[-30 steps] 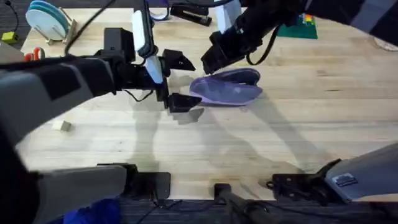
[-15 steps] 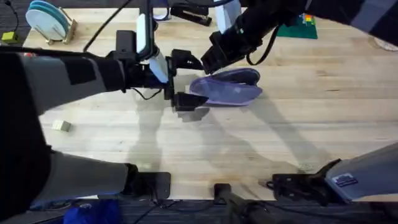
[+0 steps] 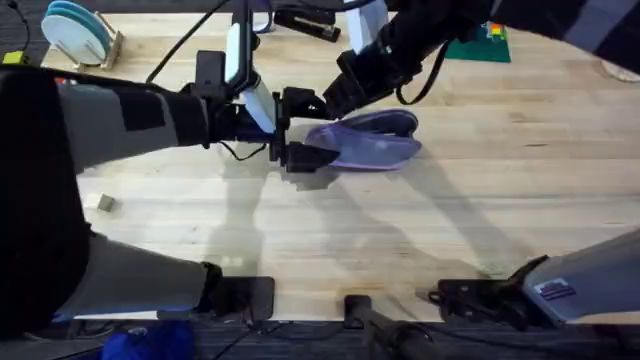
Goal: Unzip the bag, pick up the pens from the table one at a time and place them inside, then zip the bag closed.
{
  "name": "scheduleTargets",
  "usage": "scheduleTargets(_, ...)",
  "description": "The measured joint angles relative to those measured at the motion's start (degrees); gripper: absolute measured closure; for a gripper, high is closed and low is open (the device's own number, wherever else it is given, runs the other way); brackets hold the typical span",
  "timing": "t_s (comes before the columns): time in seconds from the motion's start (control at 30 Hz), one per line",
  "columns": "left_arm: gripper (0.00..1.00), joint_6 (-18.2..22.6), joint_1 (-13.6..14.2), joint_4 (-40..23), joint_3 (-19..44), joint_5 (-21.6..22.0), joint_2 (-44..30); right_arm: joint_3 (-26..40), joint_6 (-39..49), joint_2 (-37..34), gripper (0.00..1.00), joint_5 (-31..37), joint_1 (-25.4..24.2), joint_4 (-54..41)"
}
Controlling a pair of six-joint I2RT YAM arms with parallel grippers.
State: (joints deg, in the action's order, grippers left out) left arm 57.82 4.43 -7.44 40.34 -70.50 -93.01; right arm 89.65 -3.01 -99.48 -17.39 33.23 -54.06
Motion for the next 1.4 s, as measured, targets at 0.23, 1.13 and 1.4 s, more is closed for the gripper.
scheduleTargets(0.23, 0.77, -0.4, 0.1, 0.28, 0.0, -1.23, 0.0, 0.0, 0.0, 0.0, 0.97, 0.0, 0.0, 0.08)
scheduleTargets(1.13, 0.958, -0.44, 0.26, 0.36, 0.0, -1.07, 0.0, 0.0, 0.02, 0.0, 0.97, 5.41, 0.02, -2.2)
scheduleTargets(1.4, 0.957, -0.43, 0.26, 0.34, -0.02, -0.77, 0.0, 0.0, 0.69, 0.0, 0.97, 14.09, 0.09, -5.87)
